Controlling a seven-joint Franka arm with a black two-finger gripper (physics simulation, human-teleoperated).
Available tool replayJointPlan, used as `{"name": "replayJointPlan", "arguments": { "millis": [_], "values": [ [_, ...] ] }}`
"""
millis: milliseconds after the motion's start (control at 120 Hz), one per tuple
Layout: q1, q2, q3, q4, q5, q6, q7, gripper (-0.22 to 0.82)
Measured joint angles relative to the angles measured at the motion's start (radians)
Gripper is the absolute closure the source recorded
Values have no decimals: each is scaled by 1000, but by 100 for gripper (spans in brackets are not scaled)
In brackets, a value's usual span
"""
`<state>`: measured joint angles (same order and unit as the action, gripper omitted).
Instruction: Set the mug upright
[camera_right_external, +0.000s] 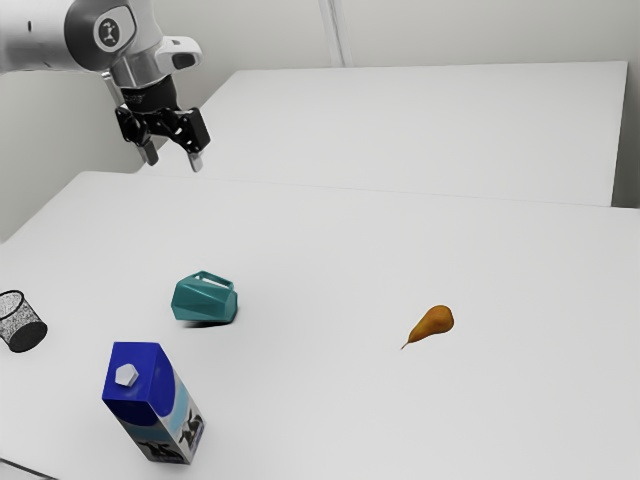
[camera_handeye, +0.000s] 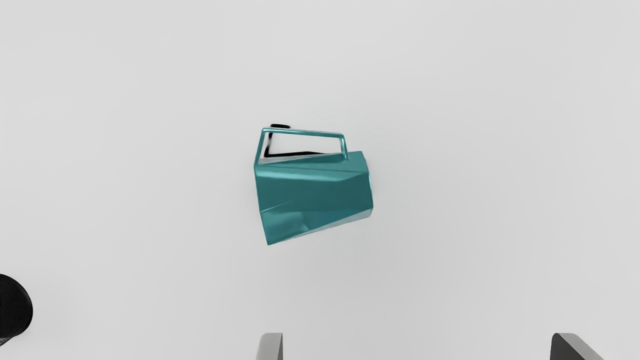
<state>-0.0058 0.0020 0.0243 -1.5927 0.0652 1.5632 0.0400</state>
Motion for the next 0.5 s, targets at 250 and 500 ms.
{"name": "replayJointPlan", "arguments": {
  "millis": [250,500],
  "values": [
    [3,17,6,9,-3,1,4,2],
    [56,32,7,14,-21,3,23,2]
  ]
}}
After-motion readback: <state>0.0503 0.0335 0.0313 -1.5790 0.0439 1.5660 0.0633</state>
